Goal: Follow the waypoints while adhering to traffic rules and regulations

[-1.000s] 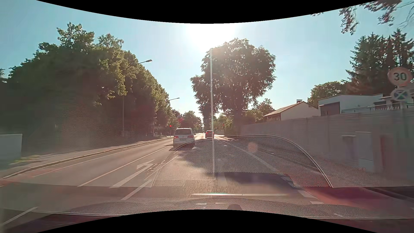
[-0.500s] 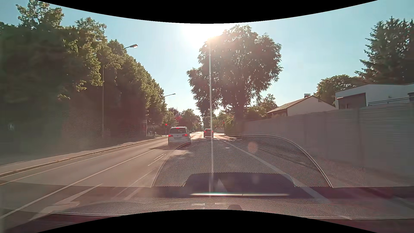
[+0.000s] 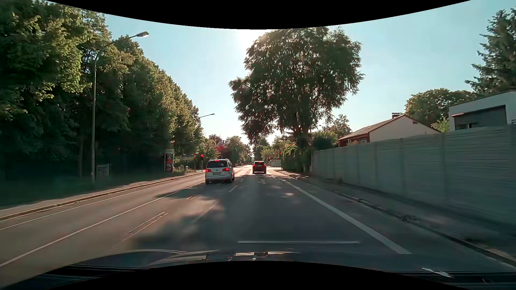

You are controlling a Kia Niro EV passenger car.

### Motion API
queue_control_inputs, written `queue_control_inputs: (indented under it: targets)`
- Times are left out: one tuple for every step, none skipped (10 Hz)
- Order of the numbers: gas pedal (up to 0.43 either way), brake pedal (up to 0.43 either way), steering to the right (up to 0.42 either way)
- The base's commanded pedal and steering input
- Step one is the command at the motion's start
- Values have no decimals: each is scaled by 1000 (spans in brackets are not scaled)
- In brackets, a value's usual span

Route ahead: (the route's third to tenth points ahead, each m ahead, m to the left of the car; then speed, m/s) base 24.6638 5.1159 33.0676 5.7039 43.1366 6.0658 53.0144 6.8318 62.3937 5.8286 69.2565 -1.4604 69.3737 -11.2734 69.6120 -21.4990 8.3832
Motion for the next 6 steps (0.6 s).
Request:
queue_control_inputs:
  targets:
    - [0, 6, -6]
    - [0, 6, -6]
    - [0, 6, -8]
    - [0, 6, -8]
    - [0, 6, -8]
    - [0, 6, -9]
